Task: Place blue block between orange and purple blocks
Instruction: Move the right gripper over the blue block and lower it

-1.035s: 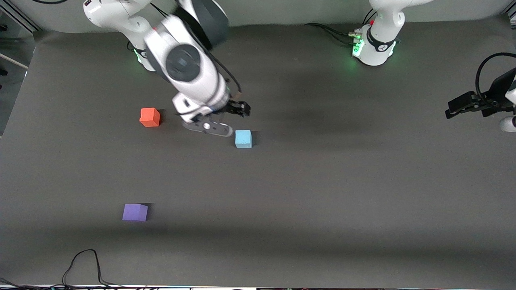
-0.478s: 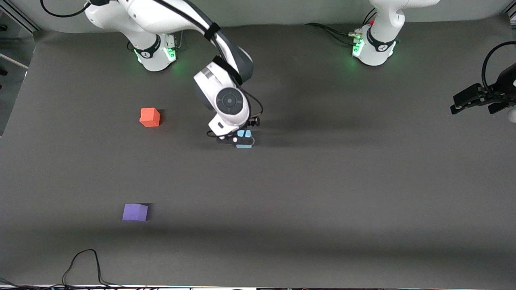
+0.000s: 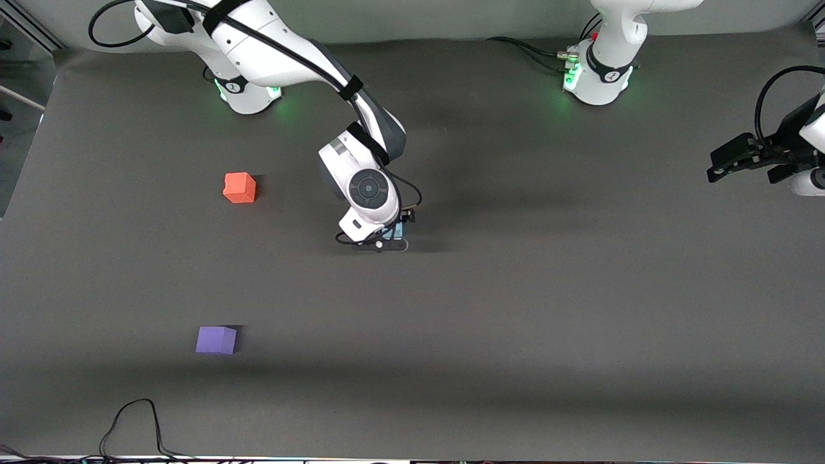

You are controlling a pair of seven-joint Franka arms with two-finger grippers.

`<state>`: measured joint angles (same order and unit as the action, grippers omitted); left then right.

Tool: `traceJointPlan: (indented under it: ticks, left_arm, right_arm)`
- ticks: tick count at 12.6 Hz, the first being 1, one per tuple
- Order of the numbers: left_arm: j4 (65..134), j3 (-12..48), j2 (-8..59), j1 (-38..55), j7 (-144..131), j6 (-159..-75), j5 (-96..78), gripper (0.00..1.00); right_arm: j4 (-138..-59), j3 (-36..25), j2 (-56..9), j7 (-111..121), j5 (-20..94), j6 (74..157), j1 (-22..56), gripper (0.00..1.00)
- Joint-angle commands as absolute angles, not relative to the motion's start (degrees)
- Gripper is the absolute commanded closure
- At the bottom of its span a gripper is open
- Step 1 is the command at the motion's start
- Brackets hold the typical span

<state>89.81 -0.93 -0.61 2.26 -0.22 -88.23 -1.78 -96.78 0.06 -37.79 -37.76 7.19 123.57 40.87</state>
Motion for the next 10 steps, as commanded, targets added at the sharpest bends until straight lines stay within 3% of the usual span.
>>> traceJointPlan:
  ticks: [1, 4, 5, 7, 8, 10]
  left_arm:
    - [89.1, 0.1, -0.8, 1.3, 1.3, -87.5, 1.7, 0.0]
    - [89.7, -0.1, -0.8, 1.5, 4.0, -87.5, 2.5, 0.0]
    - [89.7, -0.1, -0.8, 1.4, 4.0, -87.5, 1.9, 0.0]
    - [89.7, -0.1, -0.7, 1.7, 4.0, -87.5, 1.7, 0.0]
    - [89.8, 0.1, -0.7, 1.5, 4.0, -87.6, 1.3, 0.0]
    - [89.9, 0.1, -0.5, 1.7, 4.0, -87.8, 0.7, 0.0]
  right_arm:
    - [-96.4, 0.0, -39.0, -36.9, 6.5, 125.4, 41.4, 0.0]
    - [-96.8, 0.1, -39.7, -37.0, 6.7, 126.3, 41.2, 0.04]
    - [-97.4, 0.0, -39.7, -37.4, 6.9, 126.7, 41.5, 0.2]
    - [-98.2, 0.1, -39.3, -37.8, 7.2, 127.0, 41.7, 0.65]
    - [-98.3, 0.1, -38.9, -37.8, 7.2, 126.8, 41.8, 0.76]
    - [-98.4, 0.1, -37.5, -38.1, 7.3, 125.5, 41.7, 0.82]
